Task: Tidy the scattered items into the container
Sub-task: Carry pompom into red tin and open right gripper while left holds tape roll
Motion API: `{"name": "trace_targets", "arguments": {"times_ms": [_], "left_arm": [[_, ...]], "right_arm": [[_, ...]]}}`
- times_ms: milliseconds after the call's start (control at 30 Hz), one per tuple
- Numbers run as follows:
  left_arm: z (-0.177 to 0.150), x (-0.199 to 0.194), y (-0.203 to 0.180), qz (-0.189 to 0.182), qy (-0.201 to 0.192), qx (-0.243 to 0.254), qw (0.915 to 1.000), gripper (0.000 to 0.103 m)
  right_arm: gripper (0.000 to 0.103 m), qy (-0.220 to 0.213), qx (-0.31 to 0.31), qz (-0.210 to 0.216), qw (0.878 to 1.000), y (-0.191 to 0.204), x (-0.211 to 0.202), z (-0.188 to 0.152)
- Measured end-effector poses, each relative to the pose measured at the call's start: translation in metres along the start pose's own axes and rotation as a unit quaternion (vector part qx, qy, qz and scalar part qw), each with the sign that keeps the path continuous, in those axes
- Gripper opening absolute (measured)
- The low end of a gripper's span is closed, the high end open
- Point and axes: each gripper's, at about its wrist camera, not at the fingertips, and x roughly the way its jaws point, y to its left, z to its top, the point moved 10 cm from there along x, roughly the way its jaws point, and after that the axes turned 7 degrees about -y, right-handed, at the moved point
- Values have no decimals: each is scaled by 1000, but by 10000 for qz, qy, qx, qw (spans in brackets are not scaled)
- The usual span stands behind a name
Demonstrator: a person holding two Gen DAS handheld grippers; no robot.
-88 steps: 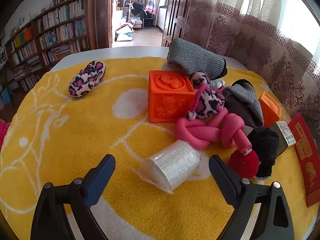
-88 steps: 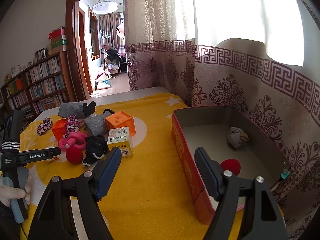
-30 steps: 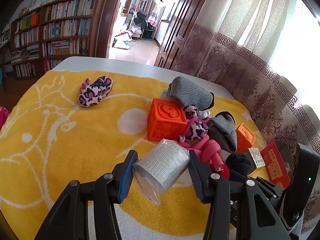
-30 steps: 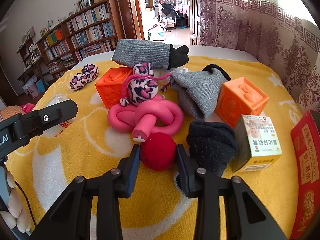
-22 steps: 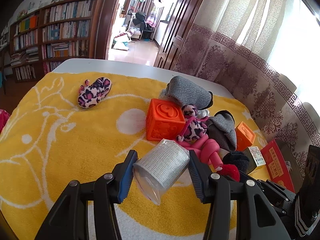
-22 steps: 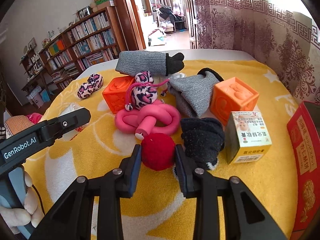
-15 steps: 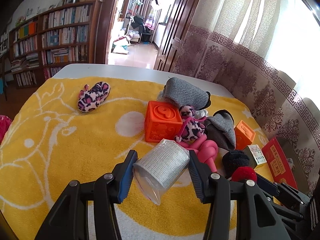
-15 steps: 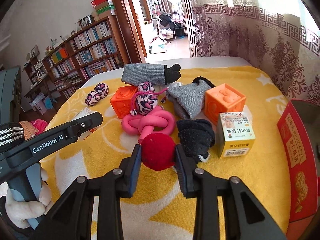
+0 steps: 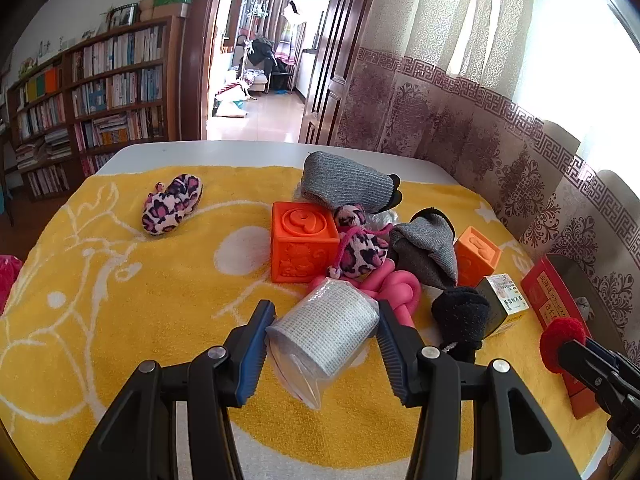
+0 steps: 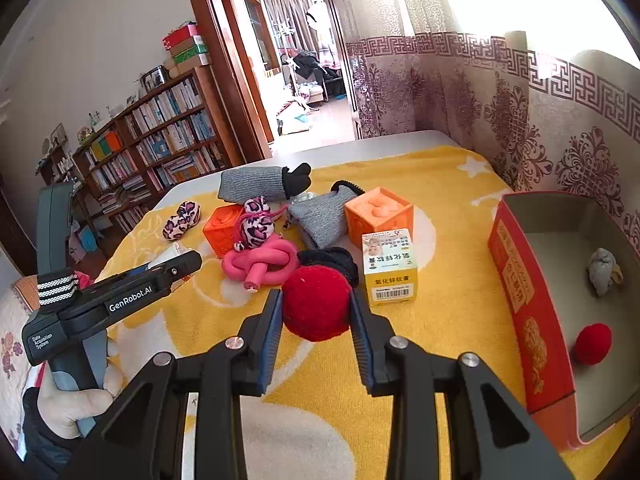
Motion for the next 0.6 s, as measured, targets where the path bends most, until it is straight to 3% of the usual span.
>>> {"name": "trace_targets", "arguments": {"times_ms": [267,600], "left_arm": [[-5,1,-23,-92,31,315,9995,53],[-18,6,-50,-230,153,657,9975,53]], "right_arm": [[36,-495,593,-391,9962,-54,-38,15],[36,-1312,1083,-1136,9789,-120,-93,47]]}}
